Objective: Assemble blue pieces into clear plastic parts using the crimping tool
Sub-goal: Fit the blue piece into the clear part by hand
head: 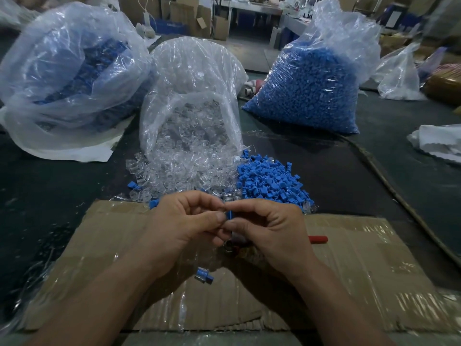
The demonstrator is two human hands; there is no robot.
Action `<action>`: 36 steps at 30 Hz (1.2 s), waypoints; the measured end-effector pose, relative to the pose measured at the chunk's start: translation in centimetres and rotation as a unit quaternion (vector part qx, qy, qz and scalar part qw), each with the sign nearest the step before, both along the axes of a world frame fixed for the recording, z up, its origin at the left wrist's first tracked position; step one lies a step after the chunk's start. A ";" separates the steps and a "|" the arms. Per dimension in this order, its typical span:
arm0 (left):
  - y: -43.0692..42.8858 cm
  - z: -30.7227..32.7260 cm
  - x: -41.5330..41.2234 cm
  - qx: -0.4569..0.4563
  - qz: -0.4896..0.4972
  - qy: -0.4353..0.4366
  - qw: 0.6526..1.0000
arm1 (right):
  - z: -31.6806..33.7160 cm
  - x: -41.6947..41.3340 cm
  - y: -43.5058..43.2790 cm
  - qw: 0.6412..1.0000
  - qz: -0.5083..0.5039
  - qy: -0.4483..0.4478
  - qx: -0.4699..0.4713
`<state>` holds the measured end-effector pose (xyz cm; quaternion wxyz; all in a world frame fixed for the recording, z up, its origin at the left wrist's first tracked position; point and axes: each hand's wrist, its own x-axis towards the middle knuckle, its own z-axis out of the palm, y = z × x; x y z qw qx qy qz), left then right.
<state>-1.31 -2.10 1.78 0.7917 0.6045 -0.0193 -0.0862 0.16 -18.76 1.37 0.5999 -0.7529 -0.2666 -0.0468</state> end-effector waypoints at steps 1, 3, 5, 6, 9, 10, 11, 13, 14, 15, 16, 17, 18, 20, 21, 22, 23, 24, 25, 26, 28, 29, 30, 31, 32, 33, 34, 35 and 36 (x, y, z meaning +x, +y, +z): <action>0.0 0.0 0.0 0.001 0.000 0.000 1.000 | 0.0 0.0 0.0 1.000 -0.003 0.001 -0.004; -0.1 0.1 0.0 -0.001 -0.003 0.003 1.000 | -0.1 0.0 0.0 1.000 0.003 0.002 -0.016; -0.2 0.2 0.0 -0.005 -0.002 0.010 1.000 | 0.0 0.0 0.1 0.999 -0.002 -0.013 -0.034; -0.3 0.2 -0.1 -0.006 -0.001 0.014 1.000 | 0.1 -0.1 0.2 0.999 -0.004 -0.023 -0.040; -0.4 0.0 0.0 -0.009 0.011 0.023 1.000 | 0.0 -0.2 0.3 0.997 -0.011 -0.049 -0.051; -0.4 0.0 0.0 -0.009 0.014 0.024 1.000 | 0.1 -0.2 0.3 0.997 -0.017 -0.059 -0.055; -0.4 0.0 -0.1 -0.008 0.016 0.025 1.000 | 0.1 -0.2 0.3 0.996 -0.021 -0.069 -0.060; -0.3 0.0 -0.1 -0.001 0.013 0.024 1.000 | 0.1 -0.2 0.3 0.993 -0.026 -0.087 -0.070; -0.2 0.0 -0.1 0.005 0.009 0.022 1.000 | 0.1 -0.2 0.4 0.992 -0.027 -0.098 -0.074; -0.2 0.0 0.0 0.009 0.007 0.020 1.000 | 0.1 -0.2 0.5 0.991 -0.029 -0.108 -0.078; -0.2 0.0 0.0 0.012 0.006 0.019 1.000 | 0.1 -0.2 0.5 0.990 -0.031 -0.113 -0.080; -0.1 0.0 0.0 0.014 0.006 0.018 1.000 | 0.1 -0.2 0.5 0.990 -0.032 -0.112 -0.080; -0.1 -0.1 0.0 0.016 0.006 0.017 1.000 | 0.1 -0.2 0.4 0.990 -0.031 -0.109 -0.080; -0.2 -0.2 0.0 0.018 0.005 0.019 1.000 | 0.3 -0.2 0.3 0.991 -0.028 -0.103 -0.086; -0.2 -0.2 0.0 0.017 0.006 0.021 1.000 | 0.4 -0.3 0.2 0.990 -0.027 -0.101 -0.094; -0.1 -0.2 0.0 0.016 0.006 0.022 1.000 | 0.6 -0.3 0.1 0.989 -0.028 -0.097 -0.107; -0.1 -0.2 0.0 0.016 0.006 0.024 1.000 | 0.7 -0.3 -0.1 0.988 -0.034 -0.084 -0.123; 0.0 -0.2 0.0 0.015 0.007 0.025 1.000 | 0.9 -0.2 -0.4 0.988 -0.045 -0.060 -0.138; 0.0 -0.2 0.0 0.013 0.008 0.027 1.000 | 1.2 -0.1 -0.9 0.986 -0.058 -0.031 -0.152; 0.0 -0.3 0.0 0.011 0.012 0.028 0.999 | 1.4 0.0 -1.4 0.983 -0.069 -0.004 -0.168; 0.1 -0.3 0.1 0.007 0.022 0.030 0.999 | 1.9 0.4 -2.6 0.973 -0.085 0.031 -0.214; 0.1 -0.3 0.2 0.004 0.028 0.033 0.999 | 2.2 0.6 -3.2 0.964 -0.091 0.043 -0.245; 0.2 -0.4 0.3 0.002 0.033 0.036 0.999 | 2.5 0.7 -3.6 0.953 -0.096 0.050 -0.283; 0.3 -0.5 0.4 0.003 0.035 0.038 0.999 | 2.7 0.7 -3.8 0.938 -0.098 0.050 -0.328; 0.5 -0.5 0.4 0.005 0.034 0.039 0.999 | 2.9 0.7 -4.0 0.924 -0.098 0.046 -0.368; 0.6 -0.6 0.5 0.007 0.033 0.039 0.999 | 3.0 0.5 -4.1 0.912 -0.095 0.043 -0.398; 0.7 -0.6 0.5 0.008 0.032 0.039 0.999 | 3.1 0.3 -4.2 0.904 -0.089 0.044 -0.417; 0.7 -0.6 0.5 0.008 0.032 0.039 0.999 | 3.3 0.0 -4.3 0.898 -0.081 0.054 -0.430; 0.7 -0.6 0.5 0.007 0.033 0.038 0.999 | 3.3 -0.4 -4.4 0.890 -0.069 0.069 -0.445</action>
